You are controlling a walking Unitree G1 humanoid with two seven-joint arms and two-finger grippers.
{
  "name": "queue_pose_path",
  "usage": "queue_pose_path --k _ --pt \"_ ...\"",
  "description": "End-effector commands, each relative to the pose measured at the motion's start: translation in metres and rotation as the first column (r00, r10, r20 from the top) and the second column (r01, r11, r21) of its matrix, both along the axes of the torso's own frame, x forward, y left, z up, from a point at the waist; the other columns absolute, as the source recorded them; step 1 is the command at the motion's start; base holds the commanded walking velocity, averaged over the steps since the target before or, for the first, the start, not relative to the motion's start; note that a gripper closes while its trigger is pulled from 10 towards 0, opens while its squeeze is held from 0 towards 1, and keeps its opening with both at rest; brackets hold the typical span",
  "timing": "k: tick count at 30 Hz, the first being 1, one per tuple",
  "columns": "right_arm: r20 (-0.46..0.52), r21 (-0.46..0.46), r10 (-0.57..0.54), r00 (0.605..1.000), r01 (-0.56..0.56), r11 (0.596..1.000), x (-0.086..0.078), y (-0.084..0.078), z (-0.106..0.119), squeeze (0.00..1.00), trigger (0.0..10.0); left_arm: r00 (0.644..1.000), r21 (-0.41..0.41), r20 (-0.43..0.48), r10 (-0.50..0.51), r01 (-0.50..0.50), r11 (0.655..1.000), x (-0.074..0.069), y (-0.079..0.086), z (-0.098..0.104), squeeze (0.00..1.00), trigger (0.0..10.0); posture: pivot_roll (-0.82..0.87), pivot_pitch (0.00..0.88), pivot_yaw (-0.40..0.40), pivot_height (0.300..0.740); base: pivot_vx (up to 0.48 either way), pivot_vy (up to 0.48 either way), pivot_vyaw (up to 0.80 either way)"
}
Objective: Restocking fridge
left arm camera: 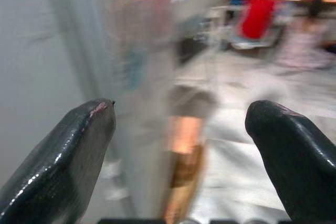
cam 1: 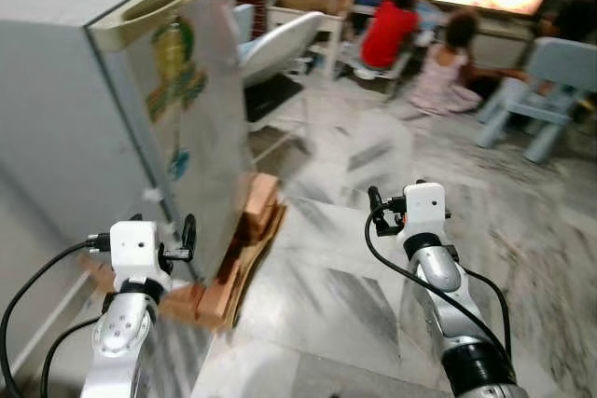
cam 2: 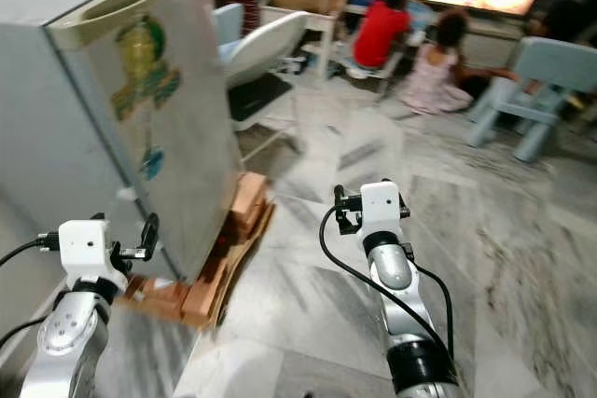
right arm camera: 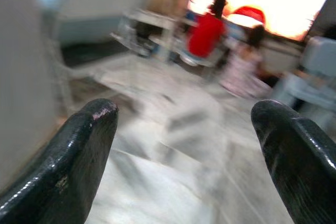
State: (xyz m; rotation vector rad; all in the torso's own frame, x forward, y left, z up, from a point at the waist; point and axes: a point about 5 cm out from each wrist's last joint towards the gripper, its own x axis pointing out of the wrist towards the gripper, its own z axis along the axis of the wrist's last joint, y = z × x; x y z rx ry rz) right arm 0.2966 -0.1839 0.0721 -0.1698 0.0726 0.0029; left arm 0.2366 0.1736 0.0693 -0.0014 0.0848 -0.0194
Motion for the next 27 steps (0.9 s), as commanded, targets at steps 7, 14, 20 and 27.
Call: queue_pose_path --k 7,14,20,27 --pt "0.039 0.011 0.015 0.999 -0.015 1.000 0.0054 0.0097 0.0078 0.00 10.0 1.000 0.036 0.018 0.016 -0.016 0.999 -0.0015 0.0097 0.0031 0.00 10.0 0.01 0.000 -0.015 0.740 0.000 0.048 -0.80" --pt "0.024 0.007 0.000 1.000 0.000 1.000 0.0010 0.0053 0.0031 0.00 10.0 0.999 -0.019 0.023 -0.028 0.028 0.999 -0.0054 0.0057 0.0038 0.00 10.0 0.01 0.000 -0.022 0.740 0.000 0.000 -0.74" --pt "0.016 0.005 0.006 1.000 -0.006 1.000 -0.0028 0.0070 -0.0002 0.00 10.0 0.999 -0.022 0.018 -0.031 0.031 0.999 -0.0055 0.0067 0.0025 0.00 10.0 0.01 0.000 -0.021 0.740 0.000 0.231 -0.72" --pt "0.022 0.005 0.009 1.000 -0.009 1.000 -0.0001 0.0080 0.0024 0.00 10.0 0.999 -0.026 0.019 -0.038 0.039 0.999 -0.0039 0.0056 0.0028 0.00 10.0 0.00 0.000 -0.020 0.740 0.000 0.453 -0.17"
